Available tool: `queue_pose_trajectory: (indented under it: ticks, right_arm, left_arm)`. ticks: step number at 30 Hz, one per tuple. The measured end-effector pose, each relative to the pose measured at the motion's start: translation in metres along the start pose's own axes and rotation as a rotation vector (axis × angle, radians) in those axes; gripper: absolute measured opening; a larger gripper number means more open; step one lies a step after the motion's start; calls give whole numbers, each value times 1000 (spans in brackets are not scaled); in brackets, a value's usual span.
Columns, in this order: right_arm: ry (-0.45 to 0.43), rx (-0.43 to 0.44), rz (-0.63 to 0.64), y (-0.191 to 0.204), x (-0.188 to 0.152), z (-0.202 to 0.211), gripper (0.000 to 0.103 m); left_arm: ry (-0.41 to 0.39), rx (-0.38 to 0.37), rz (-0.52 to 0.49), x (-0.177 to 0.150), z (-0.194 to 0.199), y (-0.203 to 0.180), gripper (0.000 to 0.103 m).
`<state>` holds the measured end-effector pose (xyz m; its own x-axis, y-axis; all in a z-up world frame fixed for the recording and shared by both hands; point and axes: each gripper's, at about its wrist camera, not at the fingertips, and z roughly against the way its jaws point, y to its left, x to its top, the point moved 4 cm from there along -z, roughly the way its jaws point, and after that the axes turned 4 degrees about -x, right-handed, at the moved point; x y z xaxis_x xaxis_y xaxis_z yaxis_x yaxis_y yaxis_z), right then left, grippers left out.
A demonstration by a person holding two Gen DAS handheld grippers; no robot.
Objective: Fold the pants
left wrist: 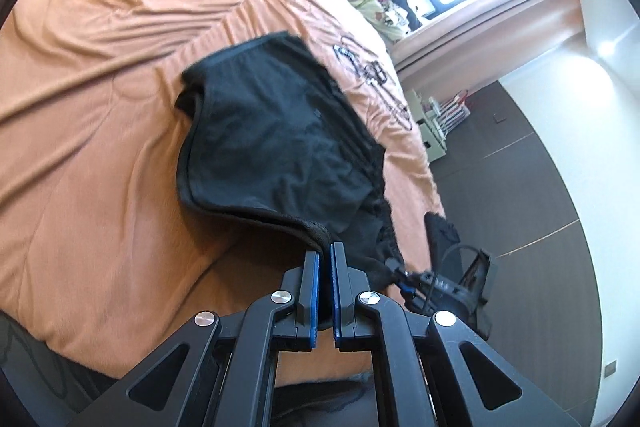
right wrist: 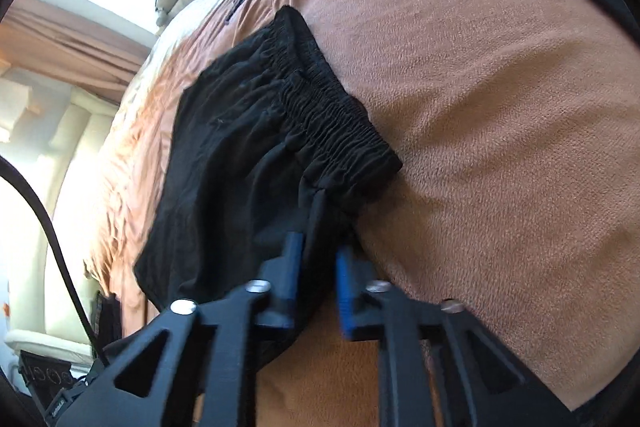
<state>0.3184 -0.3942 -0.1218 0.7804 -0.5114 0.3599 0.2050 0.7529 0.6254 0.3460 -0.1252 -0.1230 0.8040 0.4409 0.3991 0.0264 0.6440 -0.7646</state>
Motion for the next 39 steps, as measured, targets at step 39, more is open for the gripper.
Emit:
queue_pose_trajectory:
  ticks: [39]
  right_arm:
    - [-155, 94, -87, 82, 99, -59, 2]
  left_arm:
    - [-73, 25, -62, 242, -128, -16, 5]
